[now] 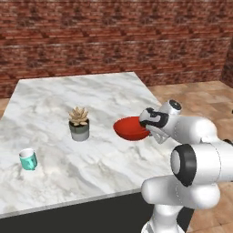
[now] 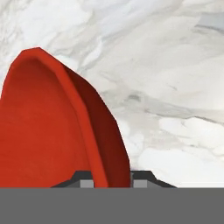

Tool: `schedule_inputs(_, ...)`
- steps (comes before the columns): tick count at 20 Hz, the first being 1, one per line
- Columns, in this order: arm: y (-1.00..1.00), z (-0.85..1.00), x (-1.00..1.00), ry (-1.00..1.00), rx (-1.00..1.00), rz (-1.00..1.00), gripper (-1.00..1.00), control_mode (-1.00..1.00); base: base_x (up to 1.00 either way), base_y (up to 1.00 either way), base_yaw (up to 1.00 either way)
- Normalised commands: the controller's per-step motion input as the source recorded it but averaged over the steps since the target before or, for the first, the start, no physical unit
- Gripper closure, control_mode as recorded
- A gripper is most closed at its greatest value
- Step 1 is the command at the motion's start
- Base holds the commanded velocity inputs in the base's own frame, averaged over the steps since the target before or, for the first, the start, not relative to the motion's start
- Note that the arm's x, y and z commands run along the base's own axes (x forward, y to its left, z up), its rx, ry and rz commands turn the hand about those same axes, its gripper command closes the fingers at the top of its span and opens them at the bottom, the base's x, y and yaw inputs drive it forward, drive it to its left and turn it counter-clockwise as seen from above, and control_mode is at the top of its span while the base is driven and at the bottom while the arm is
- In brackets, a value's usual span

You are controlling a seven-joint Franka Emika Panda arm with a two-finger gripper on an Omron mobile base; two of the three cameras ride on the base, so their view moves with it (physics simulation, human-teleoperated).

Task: Clear the mugs and bowl far away from the sink.

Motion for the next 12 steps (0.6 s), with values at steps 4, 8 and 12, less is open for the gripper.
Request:
schedule_inputs(4, -0.10, -0.22, 0.59, 0.11, 0.01, 0.04, 1.00, -1.00, 0.00, 0.00, 0.00)
schedule_inputs(8, -0.03, -0.35, 0.46, 0.02, 0.00, 0.08, 1.00, -1.00, 0.00, 0.00, 0.00)
schedule_inputs(12, 0.00, -0.43, 0.24, -0.02, 0.00, 0.13, 1.00, -1.00, 0.00, 0.00, 0.00)
